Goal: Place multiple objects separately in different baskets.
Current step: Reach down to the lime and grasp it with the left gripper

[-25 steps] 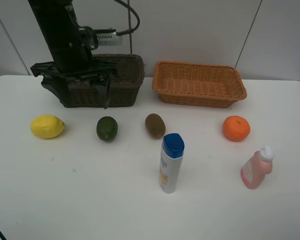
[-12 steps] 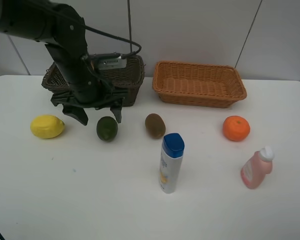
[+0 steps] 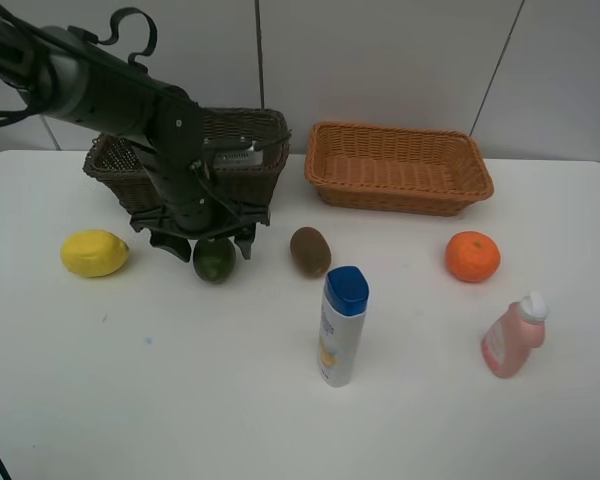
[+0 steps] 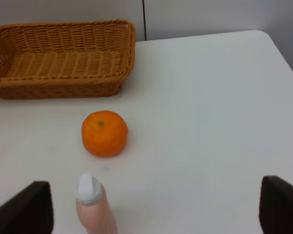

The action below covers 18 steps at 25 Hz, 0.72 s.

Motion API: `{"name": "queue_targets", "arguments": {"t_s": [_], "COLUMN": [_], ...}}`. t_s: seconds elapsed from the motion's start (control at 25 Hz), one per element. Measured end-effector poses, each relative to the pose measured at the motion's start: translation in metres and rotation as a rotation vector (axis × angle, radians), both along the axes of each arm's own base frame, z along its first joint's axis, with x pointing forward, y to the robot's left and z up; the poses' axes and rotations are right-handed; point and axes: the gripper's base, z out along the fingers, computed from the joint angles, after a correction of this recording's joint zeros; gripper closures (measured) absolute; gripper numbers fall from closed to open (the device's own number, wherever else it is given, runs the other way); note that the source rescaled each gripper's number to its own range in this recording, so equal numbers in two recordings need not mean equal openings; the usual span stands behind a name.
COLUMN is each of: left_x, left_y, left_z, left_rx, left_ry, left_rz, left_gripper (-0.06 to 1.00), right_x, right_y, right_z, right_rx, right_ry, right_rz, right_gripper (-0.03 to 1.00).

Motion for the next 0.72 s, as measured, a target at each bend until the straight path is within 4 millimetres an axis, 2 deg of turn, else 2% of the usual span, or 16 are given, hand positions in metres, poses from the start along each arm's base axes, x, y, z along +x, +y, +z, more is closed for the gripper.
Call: {"name": "queue_targets", "arguments": {"t_s": [0.28,0.6,0.64,0.72], "left_x": [0.001,0.007,0.008,0.008], "left_y": [0.0,0.004,0.005,0.008], "left_z": [-0.019,-0.018,-0.018,-0.019], "left_rx": [0.022,0.012,0.012,0.017], "left_ry": [0.021,-0.013,-0.013,-0.006], "left_rz": [-0.007,0.005,0.011,0.023], "left_gripper": [-0.06,-0.06,-0.04,0.23], "right_x": [0.0,0.0,0.0,0.0], "right_y": [0.0,0.0,0.0,0.0], "right_z": [0.0,0.0,0.0,0.0], "right_rx": [0.0,0.0,0.0,0.0], "right_ry": [0.0,0.0,0.0,0.0], "right_rz": [0.0,0.0,0.0,0.0], "right_gripper": [-0.03,-0.03,-0.03,-0.03]}}
